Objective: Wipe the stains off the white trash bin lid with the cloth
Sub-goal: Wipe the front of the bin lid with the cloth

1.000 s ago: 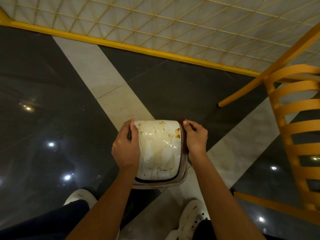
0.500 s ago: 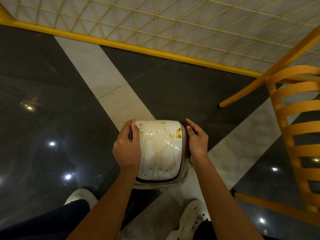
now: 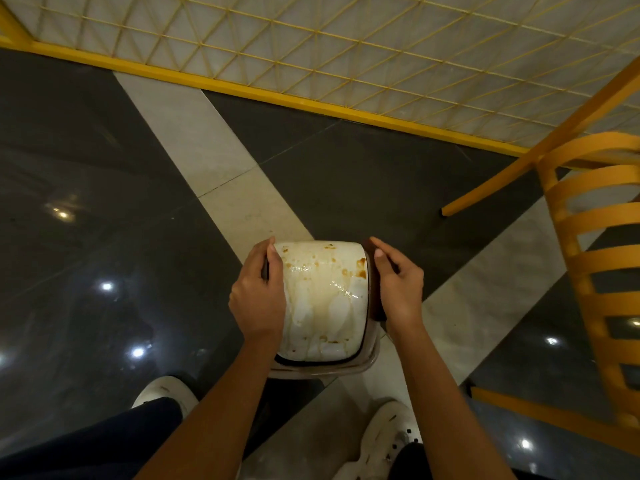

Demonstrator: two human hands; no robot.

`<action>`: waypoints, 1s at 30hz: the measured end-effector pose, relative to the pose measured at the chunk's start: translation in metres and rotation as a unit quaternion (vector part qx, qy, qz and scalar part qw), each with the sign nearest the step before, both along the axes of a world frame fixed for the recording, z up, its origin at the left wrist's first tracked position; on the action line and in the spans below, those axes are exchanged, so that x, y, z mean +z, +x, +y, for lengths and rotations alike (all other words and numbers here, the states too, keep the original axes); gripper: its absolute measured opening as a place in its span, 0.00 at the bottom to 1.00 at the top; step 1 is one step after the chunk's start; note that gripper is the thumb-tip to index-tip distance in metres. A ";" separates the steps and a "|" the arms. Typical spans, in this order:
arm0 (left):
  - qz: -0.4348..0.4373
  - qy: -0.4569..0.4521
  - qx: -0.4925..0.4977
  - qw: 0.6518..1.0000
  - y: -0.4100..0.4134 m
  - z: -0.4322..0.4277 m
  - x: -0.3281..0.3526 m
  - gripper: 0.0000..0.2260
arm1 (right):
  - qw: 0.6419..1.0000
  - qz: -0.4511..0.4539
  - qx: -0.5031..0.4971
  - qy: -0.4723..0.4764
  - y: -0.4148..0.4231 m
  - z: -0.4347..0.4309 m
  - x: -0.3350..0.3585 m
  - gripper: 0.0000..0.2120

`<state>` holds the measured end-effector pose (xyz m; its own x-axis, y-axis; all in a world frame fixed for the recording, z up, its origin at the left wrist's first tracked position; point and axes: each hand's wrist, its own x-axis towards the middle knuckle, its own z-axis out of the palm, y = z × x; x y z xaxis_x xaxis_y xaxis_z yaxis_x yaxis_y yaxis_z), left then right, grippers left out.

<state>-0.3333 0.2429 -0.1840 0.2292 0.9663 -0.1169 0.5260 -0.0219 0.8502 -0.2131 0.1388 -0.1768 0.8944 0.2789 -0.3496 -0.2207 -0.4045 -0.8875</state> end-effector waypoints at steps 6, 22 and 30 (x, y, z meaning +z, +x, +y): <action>-0.008 -0.009 -0.002 1.000 0.000 0.001 0.000 0.12 | 0.996 0.094 -0.009 0.006 0.019 0.012 -0.007 0.10; -0.010 -0.005 0.001 1.000 0.001 0.001 -0.002 0.12 | 0.999 -0.007 -0.031 -0.029 -0.004 -0.004 -0.018 0.13; -0.005 -0.011 0.002 1.000 0.001 0.000 0.000 0.12 | 0.993 -0.059 -0.101 -0.036 -0.047 -0.021 -0.017 0.14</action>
<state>-0.3323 0.2432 -0.1838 0.2264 0.9646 -0.1355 0.5169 -0.0011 0.8561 -0.2599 0.1179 -0.1943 0.9653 0.0686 -0.2519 -0.2000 -0.4258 -0.8825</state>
